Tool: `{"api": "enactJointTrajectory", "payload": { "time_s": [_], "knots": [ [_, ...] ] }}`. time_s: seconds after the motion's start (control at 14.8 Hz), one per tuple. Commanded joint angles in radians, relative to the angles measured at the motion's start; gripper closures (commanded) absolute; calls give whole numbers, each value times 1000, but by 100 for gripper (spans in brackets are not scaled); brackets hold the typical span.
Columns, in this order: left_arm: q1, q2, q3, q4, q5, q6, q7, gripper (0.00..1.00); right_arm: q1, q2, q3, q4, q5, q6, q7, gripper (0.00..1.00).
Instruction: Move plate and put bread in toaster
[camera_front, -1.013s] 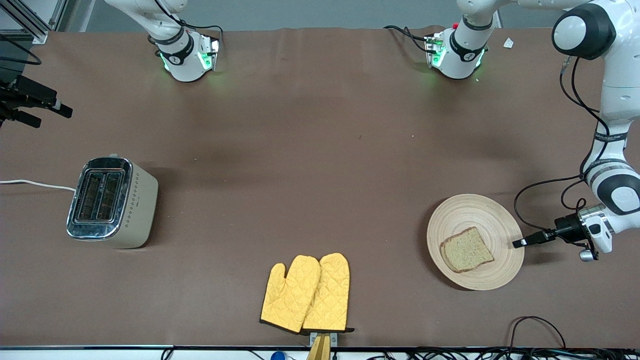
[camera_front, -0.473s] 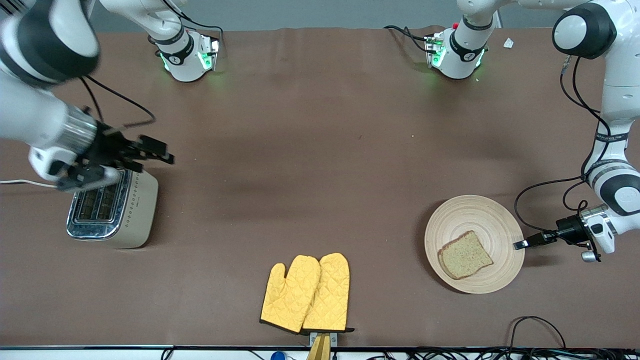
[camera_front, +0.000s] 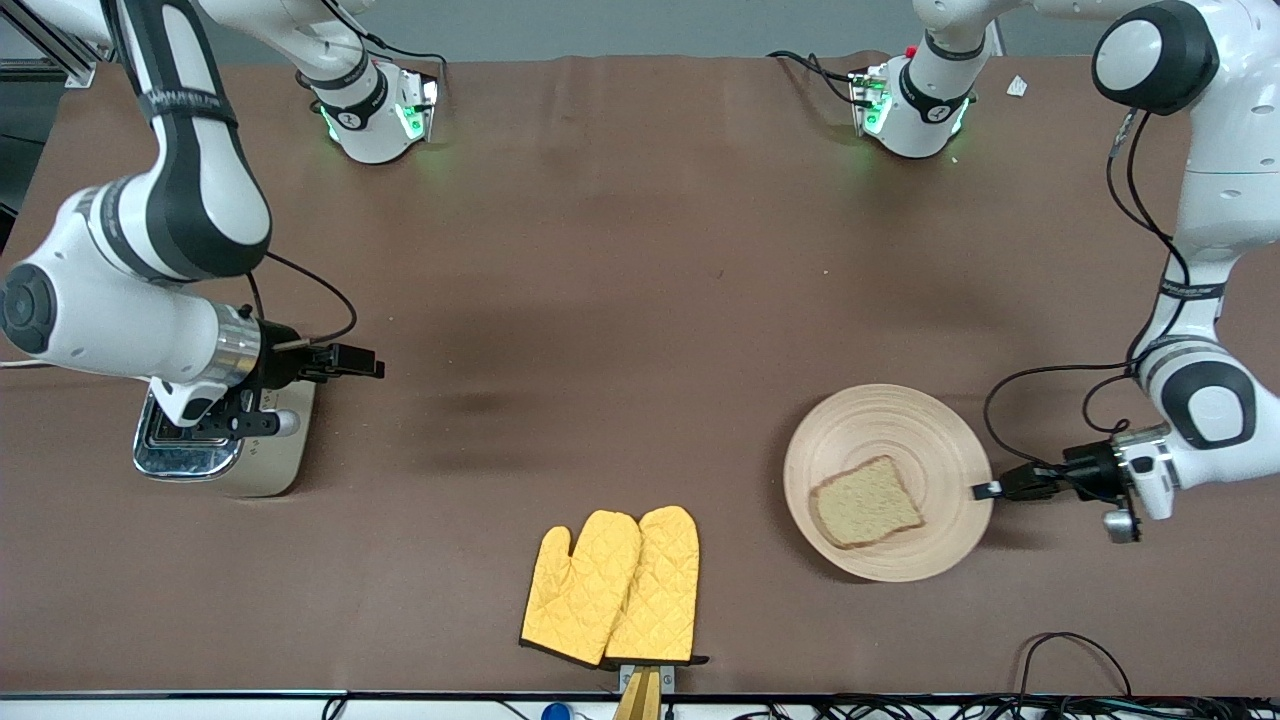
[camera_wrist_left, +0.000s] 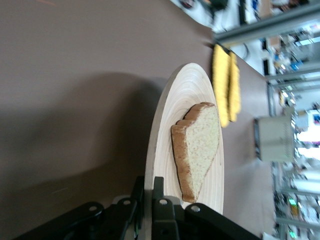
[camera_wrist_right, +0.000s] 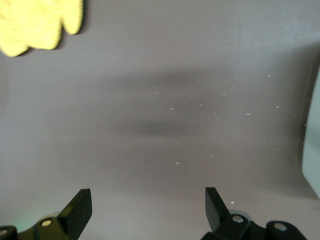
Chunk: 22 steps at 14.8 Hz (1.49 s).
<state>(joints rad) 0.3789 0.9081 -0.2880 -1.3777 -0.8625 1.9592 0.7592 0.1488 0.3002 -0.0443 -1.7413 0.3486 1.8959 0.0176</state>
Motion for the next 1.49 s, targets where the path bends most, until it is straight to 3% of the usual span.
{"api": "enactJointTrajectory", "payload": {
  "time_s": [0.0,0.2,0.47,0.68,0.95,1.15,1.42],
  "knots": [
    [-66,-12,-42,25,-6,-25,-61,98,-5,-21,7,-130,7,124,9,0],
    [-150,-18,-79,51,-7,0,-199,99,5,-13,6,-133,0,129,8,0],
    [-325,-5,-80,49,-13,102,-225,100,63,-10,1,-120,-16,141,68,0],
    [-460,-1,-79,40,-108,220,-236,100,130,29,7,-107,-241,268,287,0],
    [-581,69,-79,38,-181,268,-222,99,196,57,9,-110,-246,289,349,1],
    [-682,100,-74,37,-314,354,-215,99,233,71,9,-113,-246,293,349,1],
    [-745,138,-76,46,-319,452,-212,99,236,108,9,-130,-246,301,343,2]
  ]
}}
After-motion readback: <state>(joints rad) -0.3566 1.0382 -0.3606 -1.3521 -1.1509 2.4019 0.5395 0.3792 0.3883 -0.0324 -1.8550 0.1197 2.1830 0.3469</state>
